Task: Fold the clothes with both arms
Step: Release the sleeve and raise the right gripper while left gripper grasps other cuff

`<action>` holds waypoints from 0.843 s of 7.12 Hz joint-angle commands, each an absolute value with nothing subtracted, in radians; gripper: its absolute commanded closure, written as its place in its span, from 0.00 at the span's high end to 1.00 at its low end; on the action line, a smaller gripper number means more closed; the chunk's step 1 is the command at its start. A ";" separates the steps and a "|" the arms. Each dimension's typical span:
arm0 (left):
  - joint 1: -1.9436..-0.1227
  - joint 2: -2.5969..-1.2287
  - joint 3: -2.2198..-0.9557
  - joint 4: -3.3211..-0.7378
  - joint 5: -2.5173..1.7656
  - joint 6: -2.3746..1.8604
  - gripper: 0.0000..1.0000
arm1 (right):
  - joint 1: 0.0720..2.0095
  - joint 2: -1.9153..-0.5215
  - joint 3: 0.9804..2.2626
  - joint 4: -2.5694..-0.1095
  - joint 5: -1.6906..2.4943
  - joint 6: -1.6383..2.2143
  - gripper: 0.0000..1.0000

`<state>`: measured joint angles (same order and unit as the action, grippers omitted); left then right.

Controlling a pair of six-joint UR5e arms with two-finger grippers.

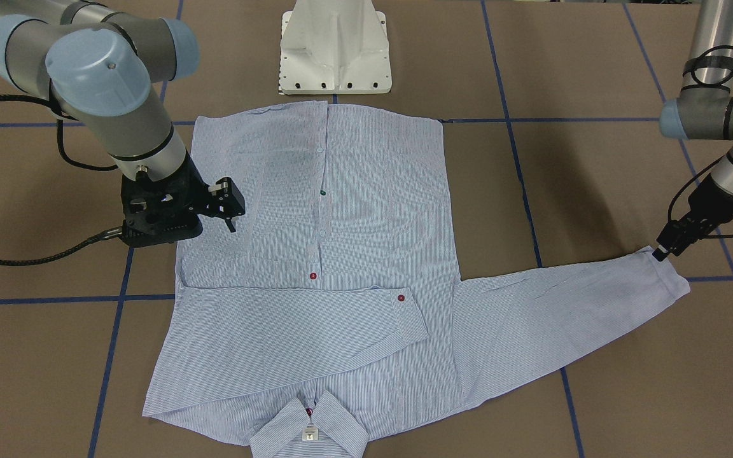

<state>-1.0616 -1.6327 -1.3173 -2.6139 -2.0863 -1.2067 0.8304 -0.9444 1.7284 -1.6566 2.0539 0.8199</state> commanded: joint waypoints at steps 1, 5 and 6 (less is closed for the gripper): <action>-1.062 -1.634 -1.310 -2.614 -2.086 -1.207 0.48 | 0.830 -0.945 1.727 -1.657 2.052 0.819 1.00; -1.062 -1.655 -1.281 -2.614 -2.086 -1.209 0.36 | 0.830 -0.945 1.729 -1.655 2.052 0.819 1.00; -1.062 -1.655 -1.281 -2.614 -2.086 -1.216 0.23 | 0.830 -0.945 1.729 -1.655 2.051 0.819 1.00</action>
